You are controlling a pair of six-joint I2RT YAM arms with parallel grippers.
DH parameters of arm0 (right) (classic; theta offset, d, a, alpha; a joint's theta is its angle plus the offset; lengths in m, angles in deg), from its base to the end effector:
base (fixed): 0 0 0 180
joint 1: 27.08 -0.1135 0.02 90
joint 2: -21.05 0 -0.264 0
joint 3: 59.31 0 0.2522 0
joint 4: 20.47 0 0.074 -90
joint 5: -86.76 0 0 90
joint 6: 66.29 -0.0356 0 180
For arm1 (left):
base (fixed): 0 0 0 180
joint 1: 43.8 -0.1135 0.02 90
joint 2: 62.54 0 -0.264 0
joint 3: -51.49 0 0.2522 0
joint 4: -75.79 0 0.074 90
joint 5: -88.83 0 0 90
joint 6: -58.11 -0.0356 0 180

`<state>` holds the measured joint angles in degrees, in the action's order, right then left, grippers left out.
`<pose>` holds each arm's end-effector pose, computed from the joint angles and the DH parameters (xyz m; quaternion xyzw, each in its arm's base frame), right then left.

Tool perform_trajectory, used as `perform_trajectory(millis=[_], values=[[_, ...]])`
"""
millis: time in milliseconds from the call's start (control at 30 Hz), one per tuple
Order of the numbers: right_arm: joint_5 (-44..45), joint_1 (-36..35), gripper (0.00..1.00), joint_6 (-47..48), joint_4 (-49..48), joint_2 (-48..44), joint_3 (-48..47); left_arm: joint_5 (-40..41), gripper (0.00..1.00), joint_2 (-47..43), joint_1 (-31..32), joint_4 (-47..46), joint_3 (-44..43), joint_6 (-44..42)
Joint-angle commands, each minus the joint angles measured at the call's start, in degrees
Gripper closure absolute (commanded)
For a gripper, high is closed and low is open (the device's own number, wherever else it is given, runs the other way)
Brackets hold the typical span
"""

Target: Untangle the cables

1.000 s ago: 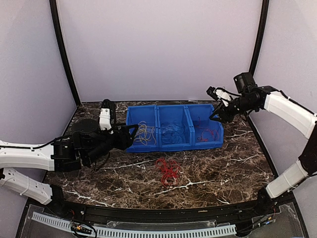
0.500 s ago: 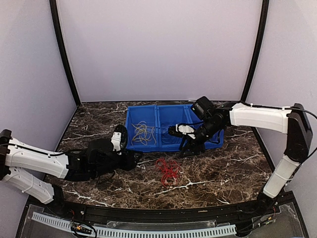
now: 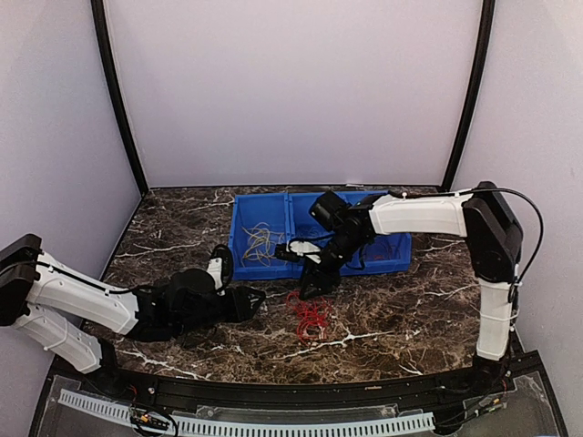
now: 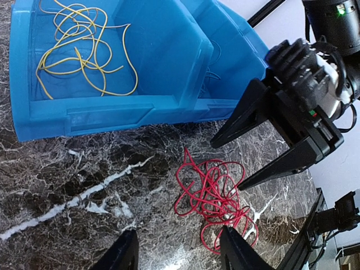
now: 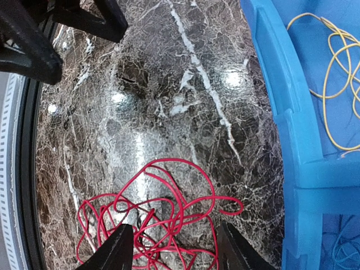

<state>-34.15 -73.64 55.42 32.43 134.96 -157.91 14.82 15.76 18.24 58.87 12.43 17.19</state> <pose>0.2680 0.3096 0.1912 -0.6364 0.7023 0.2830 0.1468 0.1315 -0.2267 0.1714 0.0159 0.8260 -0.3895 0.4072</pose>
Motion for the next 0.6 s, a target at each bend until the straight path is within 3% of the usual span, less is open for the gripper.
perform_trajectory(millis=[0, 200, 333, 367, 567], values=[[-3.07, -0.72, 0.47, -1.97, 0.67, 2.85, -3.35, -0.26, 0.49, -1.57, 0.1, -1.89, 0.78, 1.19], [-5.02, -0.81, 0.59, -2.02, 1.78, 4.71, -4.71, -0.02, 0.48, -1.08, 0.17, -1.06, -0.16, 0.17], [-6.6, -0.81, 0.95, -1.89, 2.21, 3.96, -4.56, -0.58, 0.48, -0.01, 0.15, -2.42, -0.22, -0.05], [-6.86, -0.81, 1.0, -1.97, 2.43, 3.54, -4.55, -1.17, 0.48, 0.55, 0.12, -2.92, -0.25, -0.26], [-9.43, -0.81, 1.0, -3.14, 3.6, -1.42, -4.2, -8.28, 0.44, 4.91, 0.61, -9.2, -3.38, -5.74]])
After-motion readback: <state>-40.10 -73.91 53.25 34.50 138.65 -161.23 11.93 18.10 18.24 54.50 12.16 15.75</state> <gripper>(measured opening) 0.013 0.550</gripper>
